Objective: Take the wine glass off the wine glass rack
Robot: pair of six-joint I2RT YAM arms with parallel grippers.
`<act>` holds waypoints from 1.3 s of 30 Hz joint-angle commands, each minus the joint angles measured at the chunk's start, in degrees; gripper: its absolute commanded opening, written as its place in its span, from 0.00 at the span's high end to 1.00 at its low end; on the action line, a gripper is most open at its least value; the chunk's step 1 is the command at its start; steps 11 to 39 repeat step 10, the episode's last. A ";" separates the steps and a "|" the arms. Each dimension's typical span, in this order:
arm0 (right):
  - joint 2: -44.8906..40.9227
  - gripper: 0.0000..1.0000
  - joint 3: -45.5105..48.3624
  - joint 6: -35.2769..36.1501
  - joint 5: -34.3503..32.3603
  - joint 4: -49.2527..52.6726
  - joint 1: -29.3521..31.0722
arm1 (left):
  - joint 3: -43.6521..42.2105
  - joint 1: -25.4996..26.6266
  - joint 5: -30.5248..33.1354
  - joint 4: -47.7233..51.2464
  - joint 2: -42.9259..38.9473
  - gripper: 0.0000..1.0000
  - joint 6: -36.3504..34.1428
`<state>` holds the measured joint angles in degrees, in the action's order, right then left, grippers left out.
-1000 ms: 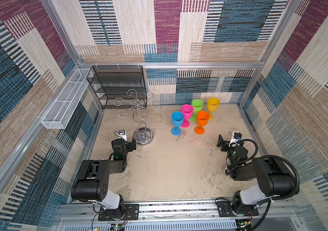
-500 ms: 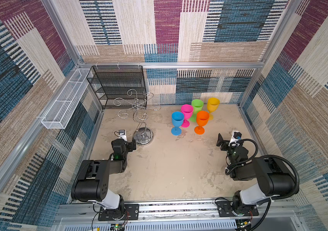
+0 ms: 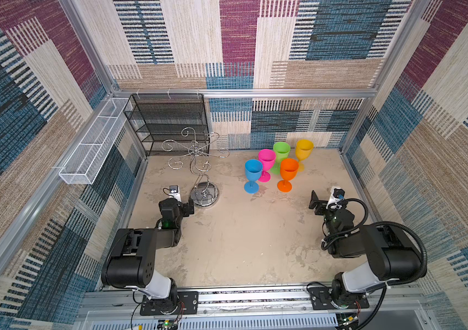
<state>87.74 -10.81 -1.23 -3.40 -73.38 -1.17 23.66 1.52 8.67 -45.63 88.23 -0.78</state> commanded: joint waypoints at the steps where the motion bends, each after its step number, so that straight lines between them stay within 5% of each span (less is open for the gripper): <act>1: 0.31 0.00 -0.81 0.68 0.07 -0.82 0.37 | -0.09 -0.02 -0.25 -2.59 -0.07 0.00 -0.28; 39: 0.01 0.00 -0.87 1.27 1.32 -0.55 0.47 | -0.06 -0.02 -0.25 -2.60 -0.07 0.00 -0.28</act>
